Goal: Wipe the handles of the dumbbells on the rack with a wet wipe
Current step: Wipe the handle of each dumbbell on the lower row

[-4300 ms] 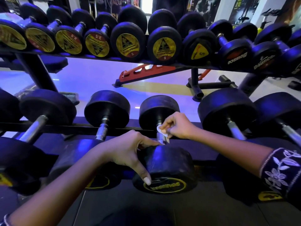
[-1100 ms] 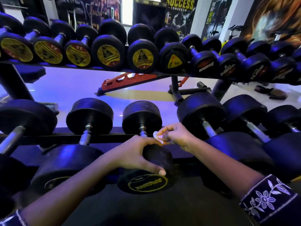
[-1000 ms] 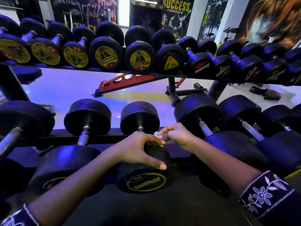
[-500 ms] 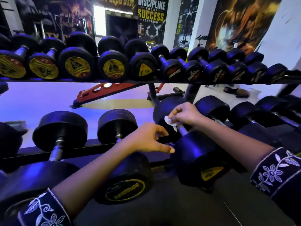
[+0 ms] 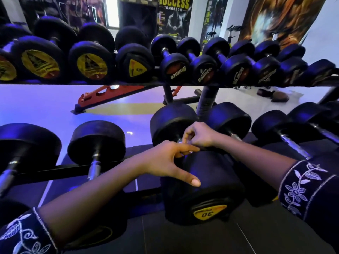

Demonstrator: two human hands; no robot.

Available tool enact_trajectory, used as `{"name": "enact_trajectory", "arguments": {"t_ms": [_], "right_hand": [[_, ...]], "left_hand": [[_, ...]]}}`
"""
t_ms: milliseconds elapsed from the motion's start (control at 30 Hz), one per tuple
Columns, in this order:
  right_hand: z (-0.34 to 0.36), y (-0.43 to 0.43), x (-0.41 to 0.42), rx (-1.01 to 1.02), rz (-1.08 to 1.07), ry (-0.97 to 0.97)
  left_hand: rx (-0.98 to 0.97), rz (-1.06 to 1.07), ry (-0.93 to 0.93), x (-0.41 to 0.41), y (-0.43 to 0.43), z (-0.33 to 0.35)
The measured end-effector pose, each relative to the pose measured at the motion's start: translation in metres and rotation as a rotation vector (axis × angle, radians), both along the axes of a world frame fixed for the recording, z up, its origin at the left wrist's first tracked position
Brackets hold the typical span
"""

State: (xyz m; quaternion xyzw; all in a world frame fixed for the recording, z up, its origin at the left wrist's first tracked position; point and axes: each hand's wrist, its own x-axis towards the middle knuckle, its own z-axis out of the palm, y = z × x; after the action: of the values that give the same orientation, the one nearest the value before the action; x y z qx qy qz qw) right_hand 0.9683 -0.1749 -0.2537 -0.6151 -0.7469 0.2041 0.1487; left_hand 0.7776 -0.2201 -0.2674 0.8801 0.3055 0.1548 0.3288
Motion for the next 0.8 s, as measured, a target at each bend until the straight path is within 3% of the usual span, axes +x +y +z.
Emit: {"name": "enact_trajectory", "arguments": {"t_ms": [367,633,800], "right_hand": [[-0.02,0.018,0.007,0.026,-0.008,0.041],[-0.02,0.016,0.0,-0.026,-0.11,0.085],[-0.013,0.021,-0.009,-0.025,-0.082,0.01]], "left_hand": [[-0.156,-0.25,-0.015,-0.001,0.027,-0.005],[-0.035,-0.237,-0.022,-0.002,0.025,0.006],[-0.013,-0.167,0.029,-0.002,0.021,0.016]]}}
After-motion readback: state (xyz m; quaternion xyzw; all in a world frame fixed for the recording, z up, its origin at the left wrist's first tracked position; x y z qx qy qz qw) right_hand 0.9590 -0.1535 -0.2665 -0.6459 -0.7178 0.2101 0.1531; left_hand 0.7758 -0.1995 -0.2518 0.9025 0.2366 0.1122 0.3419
